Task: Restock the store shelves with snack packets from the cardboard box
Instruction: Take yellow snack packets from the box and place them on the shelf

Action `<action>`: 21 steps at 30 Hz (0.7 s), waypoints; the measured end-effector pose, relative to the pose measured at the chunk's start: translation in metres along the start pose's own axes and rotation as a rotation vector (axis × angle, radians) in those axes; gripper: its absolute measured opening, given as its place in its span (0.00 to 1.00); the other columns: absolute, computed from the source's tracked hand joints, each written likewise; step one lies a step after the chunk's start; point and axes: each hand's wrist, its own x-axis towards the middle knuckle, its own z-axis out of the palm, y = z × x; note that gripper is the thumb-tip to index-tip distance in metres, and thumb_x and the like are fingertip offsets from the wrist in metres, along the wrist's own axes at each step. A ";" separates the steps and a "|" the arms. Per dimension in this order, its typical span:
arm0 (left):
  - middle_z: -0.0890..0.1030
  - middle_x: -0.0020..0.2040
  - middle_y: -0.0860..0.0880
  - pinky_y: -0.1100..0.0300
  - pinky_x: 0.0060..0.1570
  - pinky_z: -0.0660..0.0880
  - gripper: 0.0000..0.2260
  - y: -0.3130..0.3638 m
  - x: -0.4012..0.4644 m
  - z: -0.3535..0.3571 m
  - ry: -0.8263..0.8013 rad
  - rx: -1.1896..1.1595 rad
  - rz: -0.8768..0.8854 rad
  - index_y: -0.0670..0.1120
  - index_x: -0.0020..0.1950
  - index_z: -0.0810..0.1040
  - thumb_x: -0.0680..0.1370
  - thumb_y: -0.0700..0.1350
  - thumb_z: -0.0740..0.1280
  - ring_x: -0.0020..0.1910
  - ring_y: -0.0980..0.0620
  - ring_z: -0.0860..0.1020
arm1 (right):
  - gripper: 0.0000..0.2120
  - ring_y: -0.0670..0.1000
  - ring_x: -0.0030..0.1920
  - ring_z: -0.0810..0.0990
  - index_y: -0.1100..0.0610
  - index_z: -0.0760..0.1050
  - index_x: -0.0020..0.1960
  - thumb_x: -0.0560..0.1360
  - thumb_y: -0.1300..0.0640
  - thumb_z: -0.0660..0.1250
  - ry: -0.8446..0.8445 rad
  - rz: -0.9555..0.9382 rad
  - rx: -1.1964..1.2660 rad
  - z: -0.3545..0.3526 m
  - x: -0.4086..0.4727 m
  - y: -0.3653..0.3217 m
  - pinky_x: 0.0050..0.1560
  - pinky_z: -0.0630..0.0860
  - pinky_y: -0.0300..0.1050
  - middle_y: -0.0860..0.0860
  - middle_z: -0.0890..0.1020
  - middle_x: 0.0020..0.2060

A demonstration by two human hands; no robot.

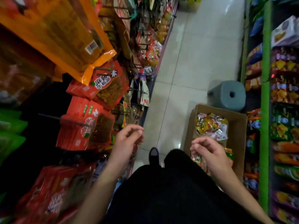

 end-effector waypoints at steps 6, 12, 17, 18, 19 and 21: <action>0.81 0.37 0.48 0.60 0.40 0.77 0.09 0.053 0.106 0.030 -0.061 0.009 0.010 0.46 0.44 0.81 0.80 0.35 0.65 0.37 0.52 0.79 | 0.06 0.53 0.41 0.81 0.62 0.78 0.47 0.77 0.70 0.64 0.051 0.028 0.080 -0.019 0.073 -0.029 0.45 0.78 0.43 0.56 0.82 0.39; 0.82 0.37 0.50 0.62 0.40 0.77 0.13 0.084 0.207 0.076 -0.074 0.096 -0.034 0.50 0.42 0.83 0.80 0.35 0.65 0.38 0.54 0.80 | 0.07 0.52 0.40 0.80 0.60 0.78 0.46 0.78 0.68 0.64 0.054 0.046 0.091 -0.046 0.200 -0.055 0.44 0.78 0.41 0.57 0.82 0.39; 0.81 0.31 0.50 0.62 0.36 0.76 0.11 0.129 0.276 0.132 -0.007 0.096 -0.094 0.42 0.43 0.79 0.80 0.30 0.62 0.32 0.54 0.78 | 0.09 0.44 0.33 0.78 0.61 0.77 0.43 0.76 0.73 0.64 0.086 0.003 0.100 -0.091 0.315 -0.109 0.38 0.75 0.34 0.50 0.82 0.32; 0.81 0.31 0.49 0.61 0.37 0.76 0.10 0.139 0.288 0.145 -0.012 0.086 -0.099 0.41 0.43 0.79 0.80 0.30 0.62 0.32 0.52 0.78 | 0.09 0.44 0.33 0.78 0.62 0.77 0.44 0.77 0.73 0.64 0.092 -0.007 0.103 -0.101 0.335 -0.122 0.38 0.76 0.34 0.51 0.82 0.33; 0.81 0.32 0.49 0.58 0.38 0.75 0.10 0.148 0.301 0.156 -0.019 0.079 -0.112 0.40 0.44 0.79 0.80 0.30 0.62 0.33 0.51 0.78 | 0.08 0.44 0.34 0.79 0.62 0.77 0.44 0.77 0.73 0.64 0.094 -0.004 0.124 -0.112 0.353 -0.132 0.38 0.76 0.34 0.54 0.81 0.34; 0.81 0.32 0.49 0.57 0.38 0.73 0.09 0.166 0.329 0.179 -0.030 0.072 -0.118 0.40 0.45 0.78 0.80 0.30 0.62 0.33 0.51 0.77 | 0.09 0.45 0.34 0.78 0.62 0.76 0.44 0.77 0.73 0.63 0.112 -0.009 0.156 -0.130 0.386 -0.150 0.37 0.76 0.35 0.56 0.81 0.35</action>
